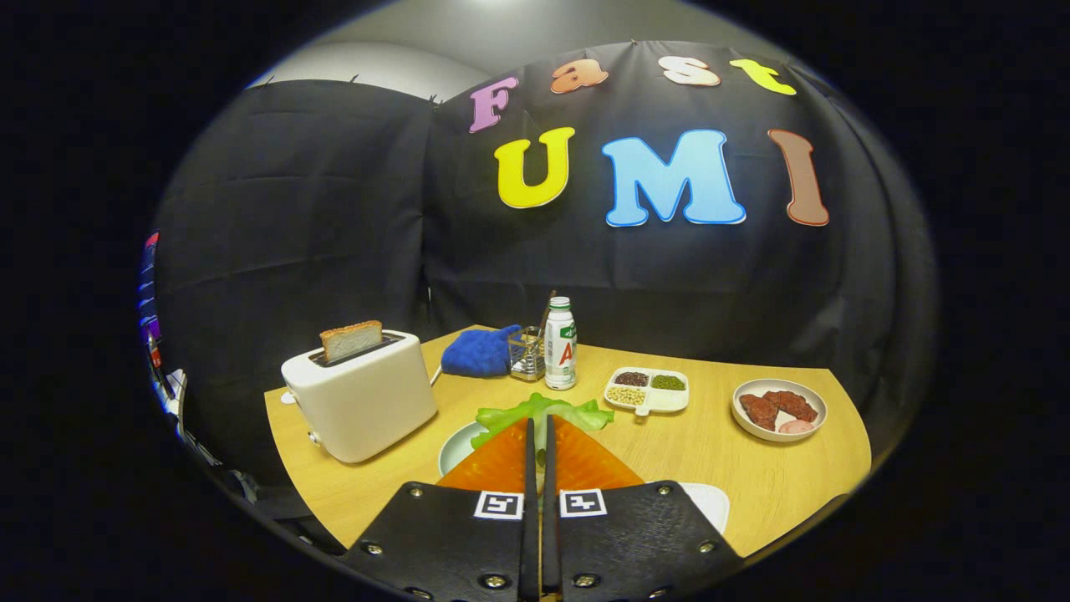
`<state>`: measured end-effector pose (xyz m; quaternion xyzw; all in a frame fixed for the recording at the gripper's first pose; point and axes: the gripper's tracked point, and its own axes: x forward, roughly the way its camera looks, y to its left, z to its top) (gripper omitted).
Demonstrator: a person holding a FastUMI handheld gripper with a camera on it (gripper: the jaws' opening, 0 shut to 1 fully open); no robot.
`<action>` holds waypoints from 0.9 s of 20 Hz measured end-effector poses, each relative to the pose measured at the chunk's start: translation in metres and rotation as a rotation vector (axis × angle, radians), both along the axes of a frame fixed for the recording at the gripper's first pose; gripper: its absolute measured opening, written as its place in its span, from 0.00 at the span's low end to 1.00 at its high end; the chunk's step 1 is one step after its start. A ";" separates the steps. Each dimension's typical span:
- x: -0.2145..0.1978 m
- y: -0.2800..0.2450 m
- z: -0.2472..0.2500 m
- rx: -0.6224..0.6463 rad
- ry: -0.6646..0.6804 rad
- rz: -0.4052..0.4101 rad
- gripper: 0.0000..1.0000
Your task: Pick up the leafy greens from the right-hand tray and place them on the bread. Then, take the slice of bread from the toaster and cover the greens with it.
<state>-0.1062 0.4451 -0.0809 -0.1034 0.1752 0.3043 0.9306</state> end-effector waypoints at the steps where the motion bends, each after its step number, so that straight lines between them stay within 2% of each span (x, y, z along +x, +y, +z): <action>1: 0.001 0.006 -0.001 0.002 -0.001 0.004 0.02; 6: 0.009 0.024 -0.015 0.003 0.005 0.000 0.02; 18: 0.038 0.042 -0.083 0.026 0.091 -0.099 0.02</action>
